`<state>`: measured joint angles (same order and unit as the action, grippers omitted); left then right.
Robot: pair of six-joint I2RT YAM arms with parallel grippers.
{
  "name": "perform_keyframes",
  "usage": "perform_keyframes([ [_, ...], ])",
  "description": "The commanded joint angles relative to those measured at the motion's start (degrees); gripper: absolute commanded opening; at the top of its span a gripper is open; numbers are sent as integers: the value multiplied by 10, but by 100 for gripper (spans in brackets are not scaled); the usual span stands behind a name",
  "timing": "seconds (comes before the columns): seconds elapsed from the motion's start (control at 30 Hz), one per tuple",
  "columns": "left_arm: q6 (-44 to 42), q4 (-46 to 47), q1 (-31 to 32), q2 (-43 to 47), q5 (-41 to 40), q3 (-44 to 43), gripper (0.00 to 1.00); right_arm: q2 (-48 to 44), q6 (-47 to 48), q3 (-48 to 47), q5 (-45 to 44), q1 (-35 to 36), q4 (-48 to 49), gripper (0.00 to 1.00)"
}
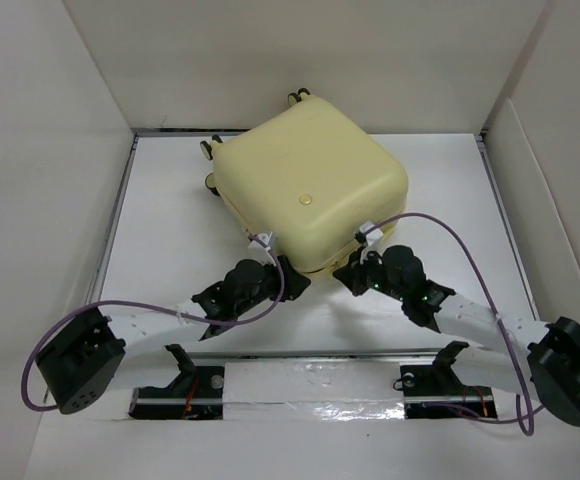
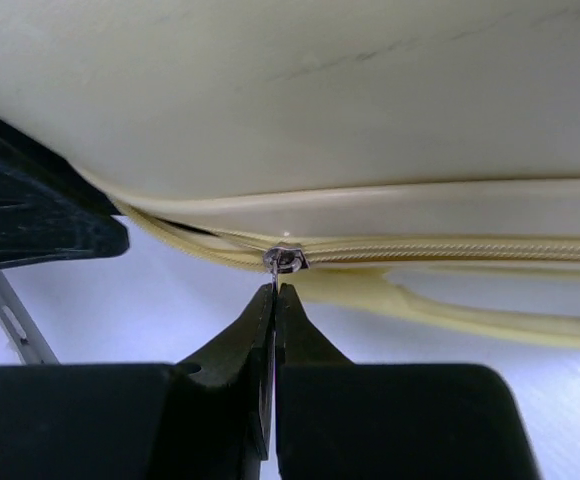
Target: Pack the luggage
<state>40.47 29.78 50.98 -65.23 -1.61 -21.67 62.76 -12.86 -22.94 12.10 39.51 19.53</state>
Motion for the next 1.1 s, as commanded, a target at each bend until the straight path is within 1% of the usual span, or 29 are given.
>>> perform_keyframes([
  [0.0, 14, 86, 3, -16, -41, -36, 35, -33, -9, -26, -67, 62, -93, 0],
  [0.03, 21, 92, 9, -23, -55, -39, 35, -35, -12, -28, -83, 87, -103, 0],
  [0.1, 27, 103, 9, -30, -61, -40, 35, -32, -19, -43, -95, 114, -130, 0],
  [0.13, 32, 110, 9, -36, -70, -41, 35, -27, -21, -51, -101, 138, -136, 0],
  [0.2, 33, 114, 14, -45, -74, -50, 35, -5, -25, -65, -103, 161, -134, 0],
  [0.3, 34, 125, 14, -73, -54, -68, 35, 37, -35, -102, -102, 195, -104, 0],
  [0.4, 35, 131, 20, -91, -43, -79, 35, 68, -53, -148, -120, 223, -68, 0],
  [0.43, 35, 131, 20, -93, -37, -80, 35, 84, -63, -155, -147, 228, -57, 0],
  [0.47, 34, 130, 20, -92, -37, -79, 35, 92, -72, -159, -174, 228, -22, 0],
  [0.5, 33, 129, 20, -90, -37, -79, 35, 100, -90, -159, -182, 233, -9, 0],
  [0.53, 32, 115, 20, -81, -38, -79, 35, 111, -102, -157, -209, 239, 1, 0],
  [0.6, 30, 93, 20, -60, -45, -71, 38, 114, -127, -132, -236, 246, 40, 0],
  [0.7, 22, 31, 20, -1, -66, -50, 57, 106, -140, -91, -273, 246, 57, 0],
  [0.73, 21, 11, 11, 32, -80, -44, 68, 103, -140, -83, -277, 246, 60, 0],
  [0.77, 21, -30, 4, 53, -84, -34, 72, 96, -141, -77, -284, 246, 56, 0],
  [0.8, 20, -50, -5, 70, -86, -28, 75, 93, -142, -72, -287, 246, 53, 0],
  [0.83, 22, -93, -17, 111, -88, -22, 78, 90, -143, -67, -286, 246, 51, 0],
  [0.9, 23, -136, -54, 153, -97, -12, 78, 85, -142, -63, -283, 246, 51, 0],
  [0.93, 23, -153, -65, 195, -110, -7, 76, 85, -140, -64, -278, 246, 50, 0],
  [0.97, 26, -191, -92, 216, -118, 0, 74, 86, -139, -65, -271, 246, 51, 0],
  [1.07, 30, -235, -146, 273, -124, 21, 67, 92, -133, -66, -263, 246, 57, 0],
])
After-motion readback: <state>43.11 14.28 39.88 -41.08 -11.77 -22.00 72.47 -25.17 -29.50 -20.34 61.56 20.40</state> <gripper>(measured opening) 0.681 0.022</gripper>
